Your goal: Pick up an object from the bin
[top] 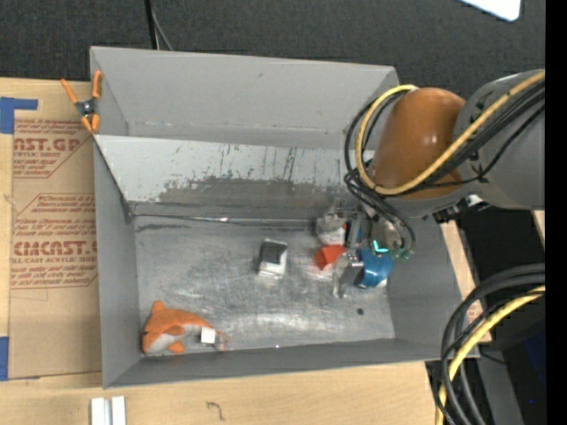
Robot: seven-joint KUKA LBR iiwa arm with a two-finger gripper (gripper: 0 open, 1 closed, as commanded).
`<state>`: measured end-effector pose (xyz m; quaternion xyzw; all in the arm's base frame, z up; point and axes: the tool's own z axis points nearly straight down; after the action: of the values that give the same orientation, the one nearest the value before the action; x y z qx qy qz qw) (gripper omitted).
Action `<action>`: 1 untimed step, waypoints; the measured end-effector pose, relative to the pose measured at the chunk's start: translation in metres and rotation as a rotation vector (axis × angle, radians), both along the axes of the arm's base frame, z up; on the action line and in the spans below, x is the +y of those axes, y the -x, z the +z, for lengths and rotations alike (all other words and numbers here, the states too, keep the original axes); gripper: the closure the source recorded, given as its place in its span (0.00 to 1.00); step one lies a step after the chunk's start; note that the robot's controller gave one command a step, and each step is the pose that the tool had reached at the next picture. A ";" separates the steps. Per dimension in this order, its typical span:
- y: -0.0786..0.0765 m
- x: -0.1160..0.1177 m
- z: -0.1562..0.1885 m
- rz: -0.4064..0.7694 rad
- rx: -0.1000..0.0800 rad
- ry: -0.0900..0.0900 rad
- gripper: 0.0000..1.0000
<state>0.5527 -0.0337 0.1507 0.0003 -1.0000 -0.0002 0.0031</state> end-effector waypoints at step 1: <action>-0.002 0.000 0.004 0.001 -0.007 0.001 0.00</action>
Offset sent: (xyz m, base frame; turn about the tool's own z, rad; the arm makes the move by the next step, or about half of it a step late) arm 0.0368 -0.0075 -0.0716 0.0609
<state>0.5546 -0.0337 0.1546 0.0006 -1.0000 0.0001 -0.0006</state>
